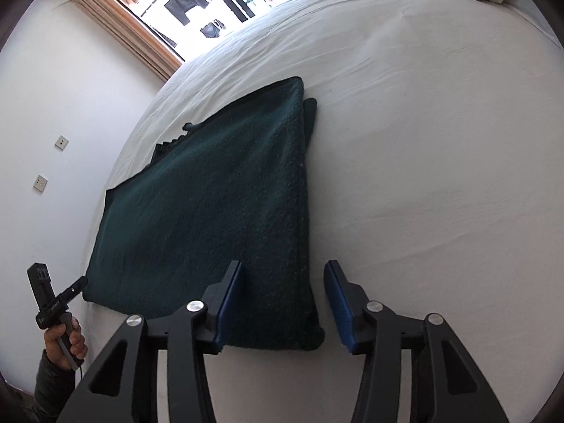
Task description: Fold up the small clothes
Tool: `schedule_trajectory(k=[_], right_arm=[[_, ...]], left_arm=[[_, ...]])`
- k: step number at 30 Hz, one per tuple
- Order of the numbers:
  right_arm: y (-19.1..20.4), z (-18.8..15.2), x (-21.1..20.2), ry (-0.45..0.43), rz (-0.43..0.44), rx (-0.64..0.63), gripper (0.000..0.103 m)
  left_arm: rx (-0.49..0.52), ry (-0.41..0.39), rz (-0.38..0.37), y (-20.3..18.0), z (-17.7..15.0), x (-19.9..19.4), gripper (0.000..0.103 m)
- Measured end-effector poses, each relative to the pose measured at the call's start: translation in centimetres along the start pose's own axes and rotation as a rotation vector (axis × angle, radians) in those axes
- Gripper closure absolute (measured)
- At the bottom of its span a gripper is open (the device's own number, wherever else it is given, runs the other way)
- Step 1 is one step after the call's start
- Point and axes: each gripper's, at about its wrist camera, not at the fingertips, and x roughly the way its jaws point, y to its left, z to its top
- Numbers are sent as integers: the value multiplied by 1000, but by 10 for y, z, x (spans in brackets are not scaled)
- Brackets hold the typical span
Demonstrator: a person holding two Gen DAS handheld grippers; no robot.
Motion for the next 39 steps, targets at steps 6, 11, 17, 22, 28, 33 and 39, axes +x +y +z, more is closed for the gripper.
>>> schedule_trajectory(k=[6,11,17,22,28,33,39], right_arm=[[-2,-2,-4,-13,-45,-3,87],[0,-8,-8,-42,-73,-1,93],[-3,-16,-16,-81,-87,26,95],[-14,-20,-15,-85,-99,37,96],[-27,-22,-18,-98,-42,97,89],[-5,-26,-46,-186,-148,73,77],[61,-10,-50,-248,-50,-44,77]], left_arm=[[19,40,-12,-4,-7,12,73],[58,42,15,-12,-14,13,87],[65,41,25,-13,-21,8,90],[69,49,34,-9,-24,5,90],[105,48,98,-17,-26,6,90],[128,40,128,-23,-28,5,90],[138,36,135,-25,-30,4,90]])
